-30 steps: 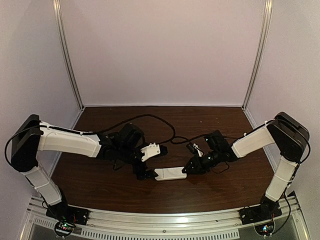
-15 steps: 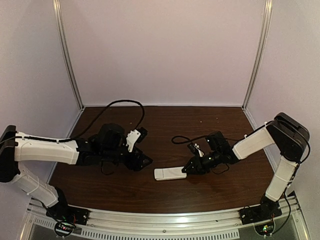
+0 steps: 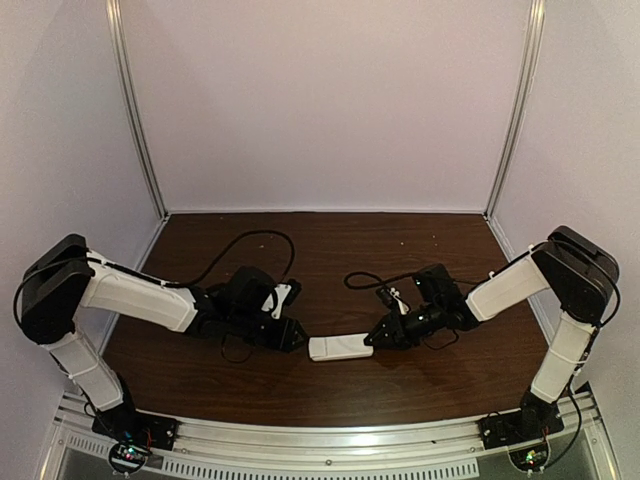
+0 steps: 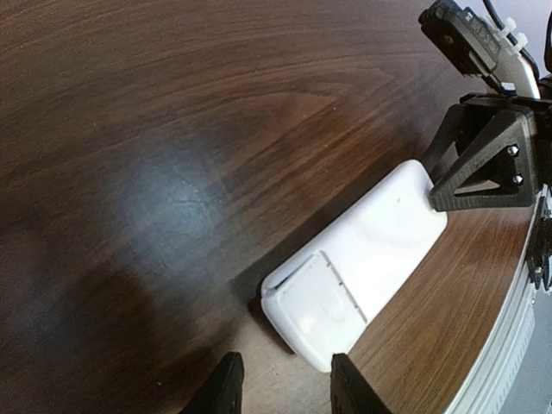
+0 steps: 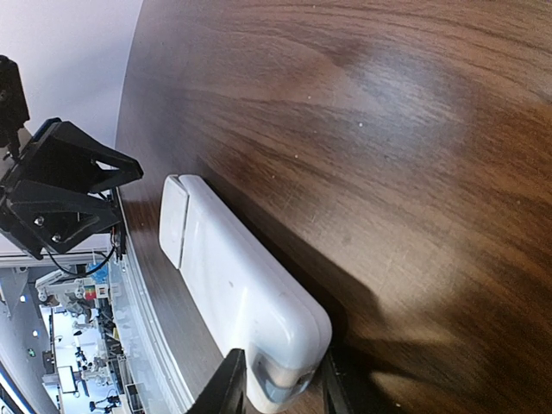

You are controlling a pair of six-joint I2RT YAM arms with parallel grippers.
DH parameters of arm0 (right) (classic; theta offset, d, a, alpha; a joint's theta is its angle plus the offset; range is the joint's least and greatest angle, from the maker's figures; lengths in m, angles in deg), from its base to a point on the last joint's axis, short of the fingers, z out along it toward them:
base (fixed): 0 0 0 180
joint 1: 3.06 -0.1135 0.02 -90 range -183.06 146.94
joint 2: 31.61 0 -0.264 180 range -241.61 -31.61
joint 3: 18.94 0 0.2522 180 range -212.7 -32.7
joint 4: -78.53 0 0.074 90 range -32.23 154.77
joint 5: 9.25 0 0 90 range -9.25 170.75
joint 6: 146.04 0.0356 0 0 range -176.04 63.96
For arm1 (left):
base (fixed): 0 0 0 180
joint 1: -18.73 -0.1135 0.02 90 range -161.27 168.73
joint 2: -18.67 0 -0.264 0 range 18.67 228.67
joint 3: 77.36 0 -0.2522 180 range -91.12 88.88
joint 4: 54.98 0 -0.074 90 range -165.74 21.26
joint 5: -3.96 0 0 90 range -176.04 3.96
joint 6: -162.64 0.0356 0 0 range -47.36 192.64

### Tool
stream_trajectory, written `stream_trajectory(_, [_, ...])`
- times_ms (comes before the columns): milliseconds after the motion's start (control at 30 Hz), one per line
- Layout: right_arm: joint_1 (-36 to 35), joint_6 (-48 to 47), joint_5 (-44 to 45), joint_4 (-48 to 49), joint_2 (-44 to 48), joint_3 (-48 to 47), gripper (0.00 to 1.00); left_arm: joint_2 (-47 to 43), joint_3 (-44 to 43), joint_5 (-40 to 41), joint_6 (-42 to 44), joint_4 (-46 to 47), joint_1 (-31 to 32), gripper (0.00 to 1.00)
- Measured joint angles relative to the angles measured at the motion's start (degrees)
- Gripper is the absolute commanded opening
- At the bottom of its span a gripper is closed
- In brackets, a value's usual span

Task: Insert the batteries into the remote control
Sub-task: Load the battery cover onto the remote control without the battery cover.

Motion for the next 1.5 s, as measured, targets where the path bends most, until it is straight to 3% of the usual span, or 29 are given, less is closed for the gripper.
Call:
stream_trajectory(467, [0.0, 0.0, -0.2, 0.2, 0.0, 0.3, 0.30, 6.0, -5.2, -1.2, -1.7, -0.4, 0.3, 0.29])
stream_trajectory(1133, [0.0, 0.0, -0.3, 0.2, 0.0, 0.4, 0.29, 9.9, -10.0, -0.3, -1.2, -8.3, 1.7, 0.23])
stream_trajectory(1500, [0.2, 0.0, -1.1, 0.7, 0.0, 0.9, 0.28, 11.3, -12.0, 0.0, -1.2, -9.7, 2.1, 0.27])
